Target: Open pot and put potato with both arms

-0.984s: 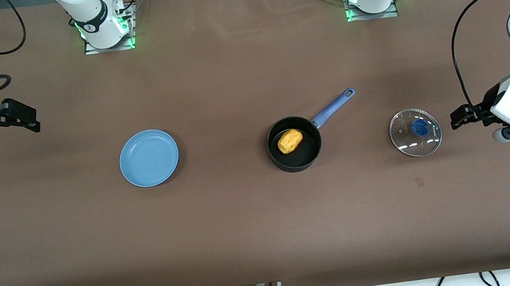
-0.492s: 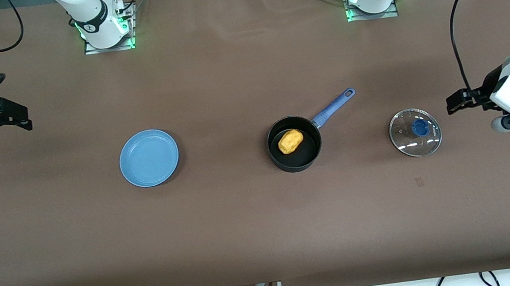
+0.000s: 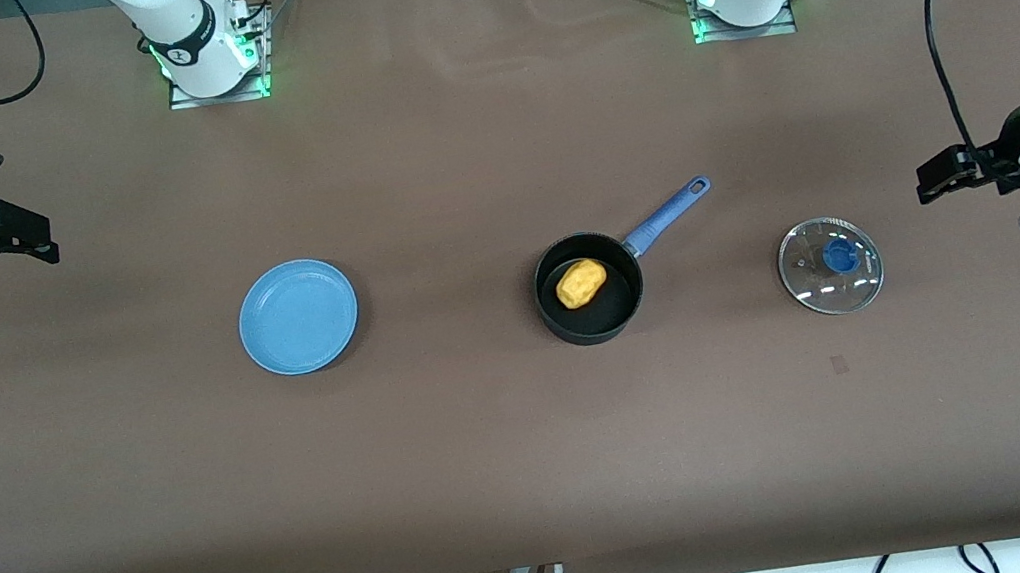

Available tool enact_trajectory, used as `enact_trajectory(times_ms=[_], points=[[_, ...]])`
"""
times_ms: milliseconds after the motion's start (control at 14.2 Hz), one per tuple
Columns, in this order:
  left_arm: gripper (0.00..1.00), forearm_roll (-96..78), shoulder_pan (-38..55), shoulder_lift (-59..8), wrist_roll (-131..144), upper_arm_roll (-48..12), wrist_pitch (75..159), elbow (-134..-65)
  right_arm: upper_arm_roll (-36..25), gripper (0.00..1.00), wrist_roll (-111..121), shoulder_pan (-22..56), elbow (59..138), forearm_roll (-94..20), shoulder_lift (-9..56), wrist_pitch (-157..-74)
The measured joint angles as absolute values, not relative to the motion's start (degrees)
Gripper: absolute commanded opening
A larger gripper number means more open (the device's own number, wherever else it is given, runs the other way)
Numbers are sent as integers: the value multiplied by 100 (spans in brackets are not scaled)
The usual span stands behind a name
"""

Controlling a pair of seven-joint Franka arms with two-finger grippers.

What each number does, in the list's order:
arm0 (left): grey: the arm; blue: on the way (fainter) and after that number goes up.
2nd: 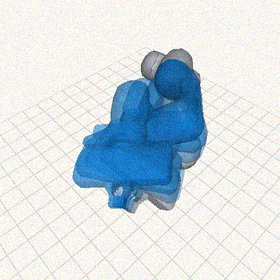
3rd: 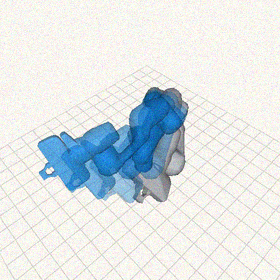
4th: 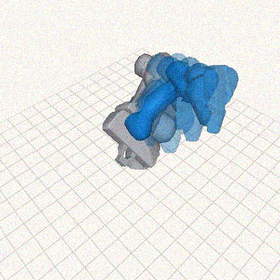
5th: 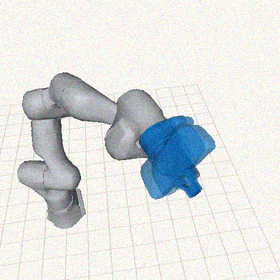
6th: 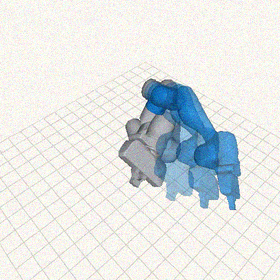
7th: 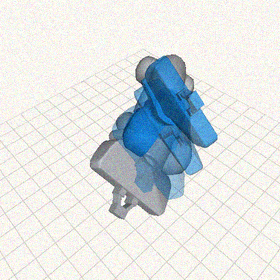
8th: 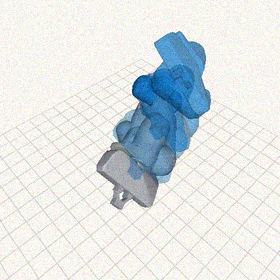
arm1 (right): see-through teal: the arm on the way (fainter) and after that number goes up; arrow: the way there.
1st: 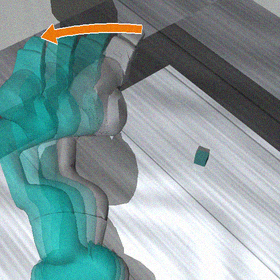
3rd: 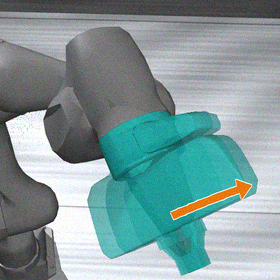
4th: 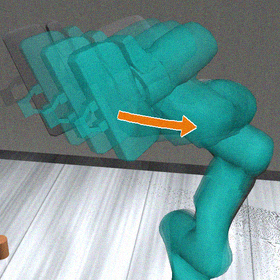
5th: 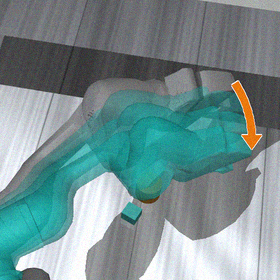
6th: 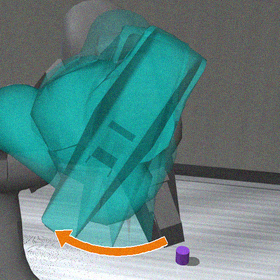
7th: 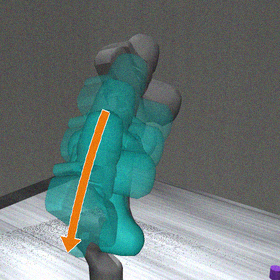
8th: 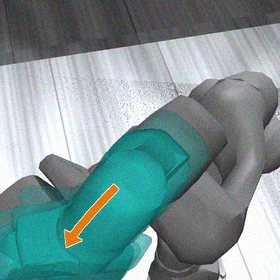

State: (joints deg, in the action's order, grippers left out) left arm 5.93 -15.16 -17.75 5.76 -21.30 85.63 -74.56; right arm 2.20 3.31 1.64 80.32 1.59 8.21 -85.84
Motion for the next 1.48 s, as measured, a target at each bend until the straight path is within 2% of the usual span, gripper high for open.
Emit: enact_trajectory(times_ms=[141,633,1195,1336,1477], points=[[100,593,-1514,-1776,576,-2130,8452,-7406,220,100,331,164,8033,161,842,-8592],[100,593,-1481,-1713,577,-2130,7860,-6990,219,100,331,164,8033,163,848,-8596],[100,583,-1490,-1552,607,-2078,7775,-7101,219,100,331,164,8033,163,848,-8604],[100,581,-1346,-1501,617,-1865,7912,-7196,219,100,331,164,8033,163,848,-8606],[100,521,-895,-1260,617,-1306,8271,-7563,219,100,331,164,8032,163,848,-8607]])
